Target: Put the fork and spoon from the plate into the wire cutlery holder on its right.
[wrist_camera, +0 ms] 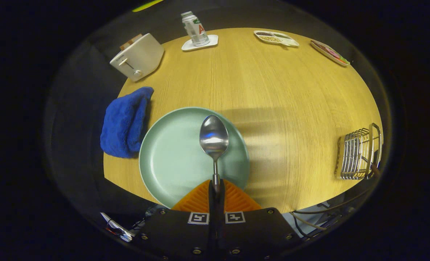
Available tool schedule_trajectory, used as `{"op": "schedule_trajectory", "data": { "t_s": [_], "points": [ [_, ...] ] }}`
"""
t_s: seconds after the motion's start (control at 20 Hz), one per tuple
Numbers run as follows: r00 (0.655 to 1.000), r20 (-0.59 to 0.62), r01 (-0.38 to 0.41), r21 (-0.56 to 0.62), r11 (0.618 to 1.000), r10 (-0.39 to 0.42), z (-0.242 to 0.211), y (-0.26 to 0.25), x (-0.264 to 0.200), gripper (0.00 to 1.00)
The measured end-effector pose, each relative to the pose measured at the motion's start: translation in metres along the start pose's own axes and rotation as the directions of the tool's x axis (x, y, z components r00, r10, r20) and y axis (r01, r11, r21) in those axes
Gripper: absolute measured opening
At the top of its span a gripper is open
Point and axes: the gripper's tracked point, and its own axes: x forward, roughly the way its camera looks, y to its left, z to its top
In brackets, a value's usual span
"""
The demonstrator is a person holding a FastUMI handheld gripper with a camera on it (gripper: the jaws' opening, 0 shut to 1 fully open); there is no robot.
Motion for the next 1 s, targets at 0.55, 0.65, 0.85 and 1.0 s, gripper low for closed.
{"op": "schedule_trajectory", "data": {
  "t_s": [0.55, 0.65, 0.85, 1.0],
  "points": [
    [0.989, 0.119, 0.067, 0.177, 0.982, -0.089, 0.026, -0.093, -0.055, 0.02],
    [0.985, 0.142, 0.072, 0.206, 0.976, -0.102, 0.03, -0.11, -0.071, 0.02],
    [0.976, 0.174, 0.082, 0.267, 0.96, -0.132, 0.034, -0.145, -0.099, 0.02],
    [0.973, 0.169, 0.098, 0.329, 0.939, -0.16, 0.025, -0.17, -0.11, 0.02]
  ]
}}
